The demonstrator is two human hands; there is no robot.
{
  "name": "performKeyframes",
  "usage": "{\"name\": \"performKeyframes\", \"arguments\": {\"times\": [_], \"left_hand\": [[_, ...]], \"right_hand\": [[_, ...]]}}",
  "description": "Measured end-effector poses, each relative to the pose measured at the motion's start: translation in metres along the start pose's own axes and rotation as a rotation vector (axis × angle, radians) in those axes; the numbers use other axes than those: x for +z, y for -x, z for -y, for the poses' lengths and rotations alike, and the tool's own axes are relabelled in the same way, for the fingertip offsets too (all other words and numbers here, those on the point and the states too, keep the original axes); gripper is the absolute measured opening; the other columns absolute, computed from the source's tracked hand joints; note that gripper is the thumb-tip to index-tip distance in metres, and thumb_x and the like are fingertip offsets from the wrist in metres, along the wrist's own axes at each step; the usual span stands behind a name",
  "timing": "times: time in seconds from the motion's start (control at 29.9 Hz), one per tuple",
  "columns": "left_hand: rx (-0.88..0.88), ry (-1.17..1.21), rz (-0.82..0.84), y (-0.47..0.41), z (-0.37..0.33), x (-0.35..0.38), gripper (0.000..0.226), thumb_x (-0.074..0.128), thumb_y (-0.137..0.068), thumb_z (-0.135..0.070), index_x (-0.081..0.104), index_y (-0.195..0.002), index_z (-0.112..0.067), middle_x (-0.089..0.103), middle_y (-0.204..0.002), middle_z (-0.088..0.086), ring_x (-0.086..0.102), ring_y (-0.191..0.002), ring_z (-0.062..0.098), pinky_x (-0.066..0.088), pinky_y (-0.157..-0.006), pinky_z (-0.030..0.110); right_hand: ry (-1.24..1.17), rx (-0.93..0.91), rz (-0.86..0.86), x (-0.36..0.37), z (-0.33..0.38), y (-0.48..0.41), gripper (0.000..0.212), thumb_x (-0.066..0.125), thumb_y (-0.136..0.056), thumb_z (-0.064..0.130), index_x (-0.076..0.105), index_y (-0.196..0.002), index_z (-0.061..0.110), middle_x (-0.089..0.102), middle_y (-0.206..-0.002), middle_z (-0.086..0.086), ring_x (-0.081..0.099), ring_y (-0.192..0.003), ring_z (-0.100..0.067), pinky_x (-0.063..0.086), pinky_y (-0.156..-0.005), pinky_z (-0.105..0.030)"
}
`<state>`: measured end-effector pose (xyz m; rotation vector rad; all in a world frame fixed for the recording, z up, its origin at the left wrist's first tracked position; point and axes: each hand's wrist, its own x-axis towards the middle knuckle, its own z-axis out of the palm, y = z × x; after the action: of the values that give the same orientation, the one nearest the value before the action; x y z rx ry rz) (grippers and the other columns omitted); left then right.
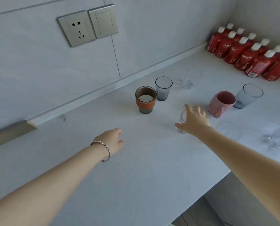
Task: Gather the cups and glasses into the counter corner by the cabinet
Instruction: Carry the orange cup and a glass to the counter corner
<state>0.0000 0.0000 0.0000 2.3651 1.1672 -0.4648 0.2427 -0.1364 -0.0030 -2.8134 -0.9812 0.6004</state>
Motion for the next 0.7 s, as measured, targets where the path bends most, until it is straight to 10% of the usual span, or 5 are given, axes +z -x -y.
{"name": "performKeyframes", "arguments": {"times": [0.13,0.33,0.7], "left_hand": [[0.008,0.065,-0.117,-0.03,-0.034,0.002,0.058,0.049,-0.089,-0.024,0.024,-0.142,-0.025,0.026,-0.146,0.005,0.056,-0.112,0.031,0.05,-0.09,0.039],[-0.079,0.27,-0.323,-0.114,-0.093,-0.011,0.111,0.077,-0.067,-0.042,0.002,-0.148,-0.032,-0.001,-0.158,0.013,0.006,-0.146,0.031,0.022,-0.116,0.044],[-0.082,0.293,-0.349,-0.128,-0.089,-0.006,0.098,0.075,-0.065,-0.045,0.021,-0.142,-0.018,0.03,-0.142,0.005,0.045,-0.124,0.031,0.047,-0.095,0.041]], "right_hand": [[-0.126,0.001,0.086,0.005,-0.021,-0.018,0.074,0.067,-0.079,0.036,0.029,-0.141,0.022,0.042,-0.133,-0.015,0.057,-0.109,-0.036,0.05,-0.088,-0.041],[-0.191,-0.05,0.077,0.005,-0.038,-0.019,0.072,0.073,-0.073,0.042,0.04,-0.135,0.031,0.055,-0.121,-0.004,0.06,-0.104,-0.025,0.051,-0.085,-0.034],[-0.22,-0.18,0.093,0.001,-0.007,0.002,0.074,0.074,-0.072,0.044,0.037,-0.136,0.038,0.053,-0.124,0.004,0.061,-0.106,-0.02,0.052,-0.086,-0.033]]}}
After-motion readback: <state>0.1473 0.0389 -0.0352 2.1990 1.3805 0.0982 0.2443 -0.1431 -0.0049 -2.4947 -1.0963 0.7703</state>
